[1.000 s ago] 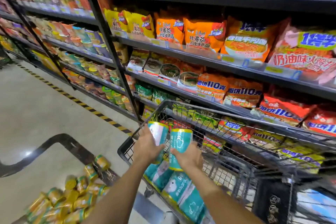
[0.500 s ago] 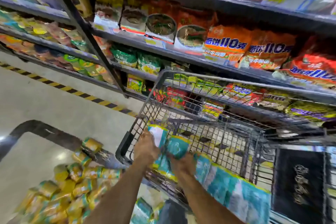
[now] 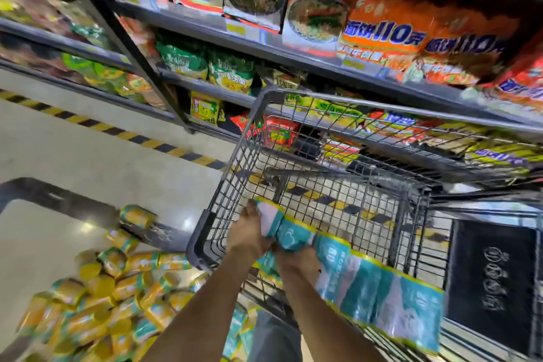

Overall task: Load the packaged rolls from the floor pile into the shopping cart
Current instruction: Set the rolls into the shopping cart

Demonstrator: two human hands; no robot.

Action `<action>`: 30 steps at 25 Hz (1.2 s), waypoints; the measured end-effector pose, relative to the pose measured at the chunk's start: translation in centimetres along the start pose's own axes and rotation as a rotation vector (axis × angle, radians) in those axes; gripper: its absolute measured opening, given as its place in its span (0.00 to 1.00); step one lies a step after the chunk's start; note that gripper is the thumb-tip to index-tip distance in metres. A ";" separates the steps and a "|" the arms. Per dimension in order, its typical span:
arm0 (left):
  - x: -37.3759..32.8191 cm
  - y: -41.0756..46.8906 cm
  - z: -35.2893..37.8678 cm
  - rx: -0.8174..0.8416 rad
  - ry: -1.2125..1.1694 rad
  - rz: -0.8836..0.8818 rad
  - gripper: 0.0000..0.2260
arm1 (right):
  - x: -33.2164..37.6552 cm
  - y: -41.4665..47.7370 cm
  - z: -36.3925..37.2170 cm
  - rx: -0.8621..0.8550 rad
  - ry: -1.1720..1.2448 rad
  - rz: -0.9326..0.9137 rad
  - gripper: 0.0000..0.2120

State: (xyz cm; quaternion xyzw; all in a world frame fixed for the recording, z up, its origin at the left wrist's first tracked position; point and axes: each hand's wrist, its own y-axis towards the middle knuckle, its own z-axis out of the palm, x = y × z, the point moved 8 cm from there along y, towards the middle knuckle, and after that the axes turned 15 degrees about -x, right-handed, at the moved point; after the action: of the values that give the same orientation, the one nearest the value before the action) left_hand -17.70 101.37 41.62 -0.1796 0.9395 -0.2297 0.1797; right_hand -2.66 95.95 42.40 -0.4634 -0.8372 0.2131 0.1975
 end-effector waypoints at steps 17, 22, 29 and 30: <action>-4.6 -7.1 -10.2 -0.313 0.200 0.041 0.42 | 7.8 -2.3 -12.5 -0.076 -0.181 -0.926 0.42; -4.7 -17.8 -14.3 -0.510 0.236 -0.117 0.46 | 5.9 -7.3 -18.3 -0.178 -0.297 -1.367 0.45; 1.4 -34.3 -14.9 -0.696 0.211 -0.360 0.47 | -0.1 -18.5 -20.9 -0.210 -0.356 -1.799 0.46; 3.5 -37.0 -14.2 -0.709 0.195 -0.424 0.46 | -1.1 -20.9 -20.4 -0.208 -0.360 -1.873 0.45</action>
State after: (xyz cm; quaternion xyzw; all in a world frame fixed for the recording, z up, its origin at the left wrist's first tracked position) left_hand -17.31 74.41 70.86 -0.3968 0.9153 0.0597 -0.0340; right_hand -5.78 88.55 70.47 0.4184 -0.9002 -0.0387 0.1142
